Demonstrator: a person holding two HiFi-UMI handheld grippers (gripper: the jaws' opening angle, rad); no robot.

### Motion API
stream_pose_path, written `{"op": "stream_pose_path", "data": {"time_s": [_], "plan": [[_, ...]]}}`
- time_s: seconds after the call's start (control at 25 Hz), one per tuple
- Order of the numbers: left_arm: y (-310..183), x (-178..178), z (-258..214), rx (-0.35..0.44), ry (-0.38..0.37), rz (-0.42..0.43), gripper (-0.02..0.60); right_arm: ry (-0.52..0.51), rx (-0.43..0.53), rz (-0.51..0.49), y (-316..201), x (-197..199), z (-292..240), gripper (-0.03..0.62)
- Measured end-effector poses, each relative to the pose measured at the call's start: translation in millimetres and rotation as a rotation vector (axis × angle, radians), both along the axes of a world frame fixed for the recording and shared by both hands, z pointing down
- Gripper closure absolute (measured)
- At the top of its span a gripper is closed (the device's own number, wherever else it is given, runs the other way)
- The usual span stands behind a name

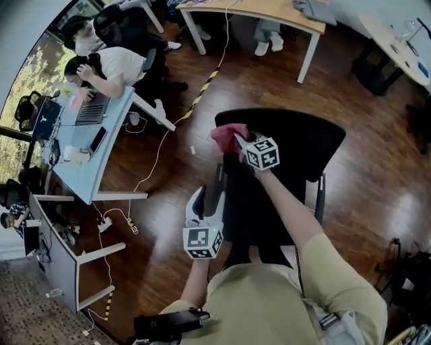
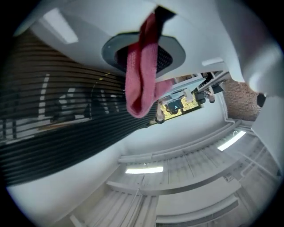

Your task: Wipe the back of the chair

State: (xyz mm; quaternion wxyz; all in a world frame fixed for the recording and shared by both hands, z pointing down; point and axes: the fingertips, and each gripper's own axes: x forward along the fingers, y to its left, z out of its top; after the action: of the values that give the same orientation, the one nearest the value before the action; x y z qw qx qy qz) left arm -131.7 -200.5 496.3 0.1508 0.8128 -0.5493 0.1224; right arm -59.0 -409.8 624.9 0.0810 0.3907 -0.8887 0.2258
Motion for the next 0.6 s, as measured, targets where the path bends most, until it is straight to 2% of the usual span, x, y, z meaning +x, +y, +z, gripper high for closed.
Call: {"op": "stream_pose_path", "data": {"time_s": [0.08,0.16,0.32,0.36,0.4,0.48,0.56,0.6], "plan": [[-3.5,7.7,4.6,-0.002,0.007,0.024,0.373,0.017,-0.016,0.094,5.4,58.9,10.5,0.574],[-8.3,21.5,7.2,0.000,0.017,0.057,0.373,0.045,-0.023,0.223,18.2,136.6,16.4,0.574],[-17.8,53.2,5.4,0.012,0.040,0.130,0.373,0.108,-0.034,0.622,67.0,318.6,12.9,0.574],[-18.6,59.6,4.3,0.015,0.044,0.144,0.373,0.100,-0.043,0.679,78.7,348.9,12.4,0.573],[-18.5,64.6,2.8,0.018,0.046,0.154,0.373,0.097,-0.044,0.689,86.3,364.9,12.1,0.574],[-16.8,70.9,-0.8,0.022,0.049,0.158,0.373,0.143,-0.034,0.672,92.1,370.8,11.8,0.574],[-14.7,73.0,-3.7,0.025,0.052,0.150,0.373,0.174,-0.043,0.683,92.5,361.7,11.2,0.574],[-13.7,71.8,-4.5,0.027,0.053,0.142,0.373,0.152,-0.053,0.654,90.0,345.5,12.4,0.577]]}}
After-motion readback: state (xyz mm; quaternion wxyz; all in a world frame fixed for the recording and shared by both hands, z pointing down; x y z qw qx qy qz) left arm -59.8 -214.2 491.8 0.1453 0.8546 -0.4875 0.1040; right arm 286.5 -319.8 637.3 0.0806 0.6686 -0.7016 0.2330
